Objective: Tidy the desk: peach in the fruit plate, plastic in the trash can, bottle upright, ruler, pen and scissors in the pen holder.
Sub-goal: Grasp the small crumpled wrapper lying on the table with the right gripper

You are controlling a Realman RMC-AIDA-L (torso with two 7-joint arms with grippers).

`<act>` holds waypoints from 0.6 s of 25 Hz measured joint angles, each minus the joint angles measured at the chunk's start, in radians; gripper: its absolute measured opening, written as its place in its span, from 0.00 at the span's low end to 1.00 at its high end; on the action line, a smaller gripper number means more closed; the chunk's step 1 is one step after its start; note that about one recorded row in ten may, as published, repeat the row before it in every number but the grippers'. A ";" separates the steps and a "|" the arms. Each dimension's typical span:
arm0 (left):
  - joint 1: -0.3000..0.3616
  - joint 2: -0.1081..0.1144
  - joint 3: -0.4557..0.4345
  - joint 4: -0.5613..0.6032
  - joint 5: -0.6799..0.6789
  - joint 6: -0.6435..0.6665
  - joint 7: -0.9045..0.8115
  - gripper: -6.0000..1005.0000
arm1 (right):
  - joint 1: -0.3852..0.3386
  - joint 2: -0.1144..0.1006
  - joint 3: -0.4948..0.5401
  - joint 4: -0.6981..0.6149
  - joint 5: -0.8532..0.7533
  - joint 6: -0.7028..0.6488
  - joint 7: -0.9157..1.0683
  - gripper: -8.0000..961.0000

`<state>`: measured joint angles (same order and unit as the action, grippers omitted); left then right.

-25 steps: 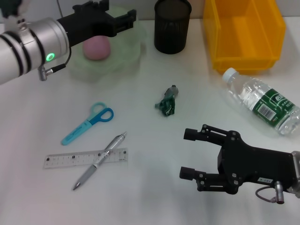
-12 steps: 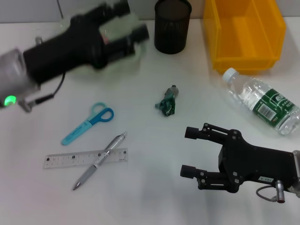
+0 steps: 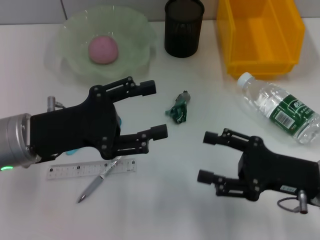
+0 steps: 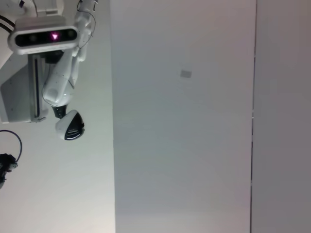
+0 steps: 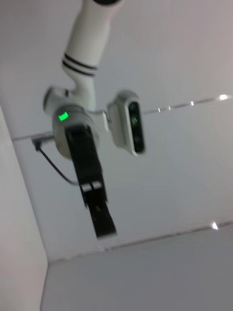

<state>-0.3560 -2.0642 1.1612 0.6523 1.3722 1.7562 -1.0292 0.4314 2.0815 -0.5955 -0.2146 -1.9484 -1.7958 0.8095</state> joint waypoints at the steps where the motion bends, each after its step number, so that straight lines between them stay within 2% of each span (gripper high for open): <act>1: 0.005 0.000 -0.002 -0.003 0.000 0.001 0.001 0.79 | -0.005 -0.001 0.017 -0.009 0.000 -0.001 0.018 0.86; 3: 0.010 0.000 -0.003 -0.006 0.000 0.002 0.001 0.79 | -0.014 -0.002 0.050 -0.046 0.000 -0.003 0.087 0.86; 4: 0.012 0.000 -0.003 -0.009 0.000 0.003 0.002 0.79 | -0.019 -0.003 0.075 -0.115 0.001 -0.006 0.194 0.86; 5: 0.013 0.000 -0.003 -0.013 0.000 0.003 0.002 0.79 | -0.019 -0.003 0.075 -0.115 0.001 -0.006 0.194 0.86; 8: 0.015 0.001 0.001 -0.021 0.001 -0.002 0.003 0.79 | -0.020 -0.003 0.121 -0.252 0.001 -0.020 0.401 0.86; 9: 0.017 0.001 0.003 -0.031 0.001 -0.003 0.004 0.79 | -0.019 -0.003 0.161 -0.341 0.000 -0.039 0.507 0.86; 10: 0.017 0.001 0.003 -0.031 0.001 -0.003 0.004 0.79 | -0.019 -0.003 0.161 -0.341 0.000 -0.039 0.507 0.86; 13: 0.019 0.002 0.005 -0.044 0.002 -0.004 0.013 0.79 | -0.007 -0.003 0.179 -0.520 0.000 -0.057 0.681 0.86; 14: 0.022 0.002 0.006 -0.044 0.002 -0.003 0.019 0.78 | 0.003 -0.003 0.153 -0.642 -0.013 -0.050 0.806 0.86; 15: 0.022 0.002 0.006 -0.044 0.002 -0.003 0.019 0.78 | 0.003 -0.003 0.153 -0.642 -0.013 -0.050 0.806 0.86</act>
<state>-0.3341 -2.0626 1.1672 0.6081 1.3743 1.7528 -1.0105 0.4348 2.0785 -0.4428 -0.8565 -1.9612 -1.8458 1.6160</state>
